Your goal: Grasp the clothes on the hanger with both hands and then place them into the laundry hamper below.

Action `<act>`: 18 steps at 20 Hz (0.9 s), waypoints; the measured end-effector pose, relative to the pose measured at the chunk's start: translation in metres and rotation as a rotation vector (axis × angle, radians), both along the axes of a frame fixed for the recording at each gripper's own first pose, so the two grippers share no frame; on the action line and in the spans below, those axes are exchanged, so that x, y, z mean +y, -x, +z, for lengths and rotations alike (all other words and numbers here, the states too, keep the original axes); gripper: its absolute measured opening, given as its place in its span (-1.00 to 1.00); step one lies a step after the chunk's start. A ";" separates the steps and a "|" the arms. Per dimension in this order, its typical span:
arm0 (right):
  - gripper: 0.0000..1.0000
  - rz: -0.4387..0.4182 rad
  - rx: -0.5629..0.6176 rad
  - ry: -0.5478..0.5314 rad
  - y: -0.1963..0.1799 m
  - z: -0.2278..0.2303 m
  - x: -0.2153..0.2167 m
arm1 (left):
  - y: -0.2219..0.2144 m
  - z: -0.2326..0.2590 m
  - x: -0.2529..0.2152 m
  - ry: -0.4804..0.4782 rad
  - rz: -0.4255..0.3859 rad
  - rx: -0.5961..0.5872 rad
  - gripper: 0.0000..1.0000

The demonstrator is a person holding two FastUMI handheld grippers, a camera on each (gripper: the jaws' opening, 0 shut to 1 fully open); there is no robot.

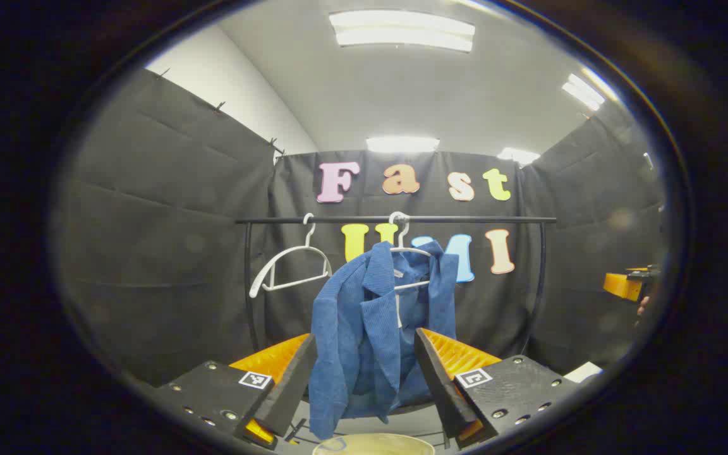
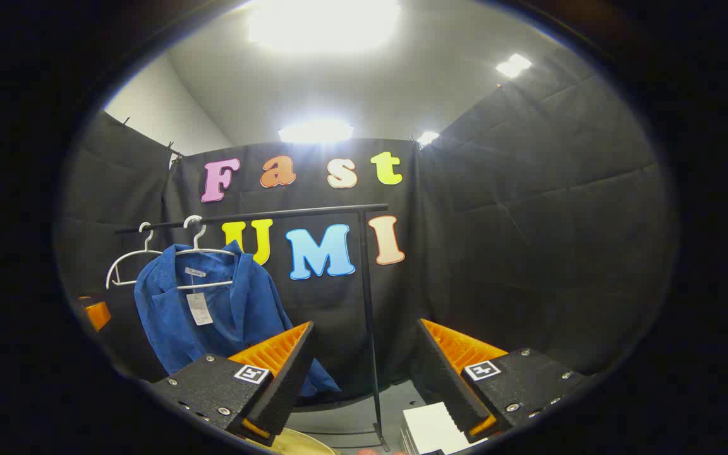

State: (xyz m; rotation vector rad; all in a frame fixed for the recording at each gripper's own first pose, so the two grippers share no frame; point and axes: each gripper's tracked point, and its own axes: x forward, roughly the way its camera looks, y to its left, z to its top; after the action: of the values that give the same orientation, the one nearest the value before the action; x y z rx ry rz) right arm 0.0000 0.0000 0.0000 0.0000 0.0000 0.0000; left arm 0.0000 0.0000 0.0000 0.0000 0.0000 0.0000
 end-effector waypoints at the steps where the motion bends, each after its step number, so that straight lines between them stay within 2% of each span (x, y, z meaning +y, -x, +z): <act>1: 0.92 0.005 0.001 0.003 0.002 -0.001 0.002 | 0.002 -0.002 0.003 -0.001 0.001 0.005 0.77; 7: 0.92 0.015 -0.004 0.007 0.009 0.002 0.006 | 0.016 -0.005 0.000 -0.024 -0.016 0.027 0.77; 15: 0.92 0.076 0.047 0.015 0.018 -0.019 0.024 | 0.027 -0.015 -0.007 -0.023 -0.017 0.049 0.77; 16: 0.86 0.082 0.050 0.023 0.019 -0.020 0.024 | 0.028 -0.016 -0.006 -0.023 -0.015 0.051 0.77; 18: 0.92 0.098 0.057 0.040 0.019 -0.019 0.027 | 0.031 -0.016 -0.004 -0.009 -0.008 0.051 0.77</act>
State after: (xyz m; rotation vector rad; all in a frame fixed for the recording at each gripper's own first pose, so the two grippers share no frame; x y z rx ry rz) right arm -0.0194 0.0269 -0.0194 -0.0400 0.0569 0.0981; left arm -0.0308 -0.0036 -0.0158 0.0095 0.0513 -0.0083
